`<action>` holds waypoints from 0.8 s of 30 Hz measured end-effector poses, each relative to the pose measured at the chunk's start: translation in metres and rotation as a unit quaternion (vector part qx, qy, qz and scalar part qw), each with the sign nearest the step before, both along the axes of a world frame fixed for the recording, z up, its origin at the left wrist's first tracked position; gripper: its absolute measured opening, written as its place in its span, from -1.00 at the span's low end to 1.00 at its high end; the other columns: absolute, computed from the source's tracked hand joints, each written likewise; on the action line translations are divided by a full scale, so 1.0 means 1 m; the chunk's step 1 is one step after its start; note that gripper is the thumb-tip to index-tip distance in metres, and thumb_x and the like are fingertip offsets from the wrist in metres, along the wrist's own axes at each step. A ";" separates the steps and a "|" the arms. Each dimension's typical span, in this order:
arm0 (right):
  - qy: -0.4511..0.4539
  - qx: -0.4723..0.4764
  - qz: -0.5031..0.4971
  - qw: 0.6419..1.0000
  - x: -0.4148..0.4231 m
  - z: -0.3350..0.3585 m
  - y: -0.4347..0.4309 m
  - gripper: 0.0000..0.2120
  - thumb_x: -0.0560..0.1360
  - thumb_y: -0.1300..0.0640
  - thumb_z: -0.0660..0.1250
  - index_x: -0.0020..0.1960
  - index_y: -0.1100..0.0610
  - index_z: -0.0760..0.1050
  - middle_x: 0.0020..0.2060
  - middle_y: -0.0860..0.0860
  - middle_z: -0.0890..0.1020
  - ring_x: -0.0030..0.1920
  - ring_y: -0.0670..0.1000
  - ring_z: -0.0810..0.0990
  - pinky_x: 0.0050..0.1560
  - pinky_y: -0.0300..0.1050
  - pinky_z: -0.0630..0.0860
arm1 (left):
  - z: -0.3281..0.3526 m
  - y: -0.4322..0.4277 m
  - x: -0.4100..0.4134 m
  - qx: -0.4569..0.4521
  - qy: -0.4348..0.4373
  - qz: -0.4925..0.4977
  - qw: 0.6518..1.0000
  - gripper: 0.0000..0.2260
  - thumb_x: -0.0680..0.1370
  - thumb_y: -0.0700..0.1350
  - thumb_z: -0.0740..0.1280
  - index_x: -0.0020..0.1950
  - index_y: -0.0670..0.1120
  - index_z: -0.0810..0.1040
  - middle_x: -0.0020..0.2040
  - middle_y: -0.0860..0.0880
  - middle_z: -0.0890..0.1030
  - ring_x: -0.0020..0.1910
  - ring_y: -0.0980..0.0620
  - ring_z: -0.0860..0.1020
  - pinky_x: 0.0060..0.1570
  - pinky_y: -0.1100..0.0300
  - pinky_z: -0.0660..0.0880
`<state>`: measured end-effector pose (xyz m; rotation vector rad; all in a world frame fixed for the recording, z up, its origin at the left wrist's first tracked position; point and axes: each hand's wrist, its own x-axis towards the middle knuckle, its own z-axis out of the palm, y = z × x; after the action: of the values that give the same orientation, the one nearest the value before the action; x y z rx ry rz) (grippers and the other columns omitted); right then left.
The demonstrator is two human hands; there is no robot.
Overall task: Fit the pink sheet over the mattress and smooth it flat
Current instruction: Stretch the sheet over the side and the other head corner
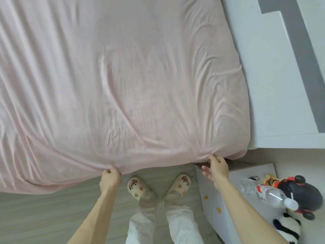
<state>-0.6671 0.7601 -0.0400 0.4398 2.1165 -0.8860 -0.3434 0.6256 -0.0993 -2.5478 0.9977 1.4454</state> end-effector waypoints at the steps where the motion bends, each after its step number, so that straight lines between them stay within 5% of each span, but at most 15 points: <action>1: -0.018 -0.013 -0.045 0.999 -0.011 0.000 0.002 -0.78 0.58 -0.06 0.29 0.09 0.09 0.46 -0.05 0.02 0.58 -0.23 0.07 0.64 -0.19 0.01 0.63 | 0.001 0.004 -0.016 0.018 0.031 0.002 0.999 -0.62 0.56 0.13 0.09 0.03 -0.12 0.52 -0.11 -0.08 0.67 -0.19 -0.14 0.65 0.07 -0.07 0.56; 5: -0.032 -0.046 -0.149 0.987 -0.054 -0.005 0.014 -0.69 0.63 -0.11 0.21 0.17 0.13 0.41 -0.04 0.02 0.59 -0.21 0.05 0.61 -0.22 -0.07 0.55 | 0.015 0.028 -0.098 0.102 0.141 -0.041 0.984 -0.68 0.60 0.12 0.24 0.15 -0.11 0.48 0.06 -0.05 0.64 -0.14 -0.06 0.63 -0.12 0.08 0.50; 9: -0.004 -0.056 -0.108 0.993 -0.087 -0.010 0.018 -0.82 0.62 0.05 0.26 0.10 0.16 0.52 -0.16 0.00 0.64 -0.31 -0.04 0.56 -0.35 -0.16 0.48 | 0.030 0.049 -0.178 0.147 0.217 -0.095 0.960 -0.62 0.59 0.21 0.22 0.17 -0.06 0.52 0.07 0.03 0.64 -0.04 0.01 0.63 -0.12 0.11 0.48; 14: -0.011 -0.046 -0.088 0.995 -0.112 -0.011 0.032 -0.82 0.60 0.08 0.25 -0.02 0.18 0.53 -0.13 0.07 0.64 -0.31 0.02 0.63 -0.36 -0.12 0.56 | 0.046 0.064 -0.249 0.130 0.223 -0.130 0.957 -0.62 0.59 0.21 0.21 0.02 -0.09 0.57 0.00 0.00 0.65 -0.08 -0.02 0.60 -0.15 0.13 0.45; 17: -0.046 -0.056 -0.135 0.988 -0.122 -0.012 0.040 -0.75 0.60 -0.05 0.27 -0.07 0.14 0.46 -0.12 0.06 0.62 -0.29 0.05 0.63 -0.26 -0.04 0.62 | 0.050 0.073 -0.276 0.137 0.212 -0.151 0.956 -0.59 0.58 0.22 0.22 0.10 -0.11 0.58 0.03 0.00 0.66 -0.01 -0.01 0.62 -0.18 0.16 0.47; 24: -0.077 -0.108 -0.207 0.969 -0.149 -0.024 0.043 -0.72 0.62 -0.01 0.25 0.13 0.20 0.54 -0.12 0.05 0.67 -0.30 0.01 0.61 -0.33 -0.13 0.55 | 0.043 0.093 -0.321 0.108 0.206 -0.086 0.969 -0.72 0.60 0.09 0.27 -0.11 -0.08 0.61 -0.12 -0.04 0.69 -0.21 0.01 0.61 -0.28 0.20 0.47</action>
<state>-0.8157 0.8032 -0.0638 0.8246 1.7899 -1.2607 -0.6646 0.7187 -0.0558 -1.9997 1.0052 1.9522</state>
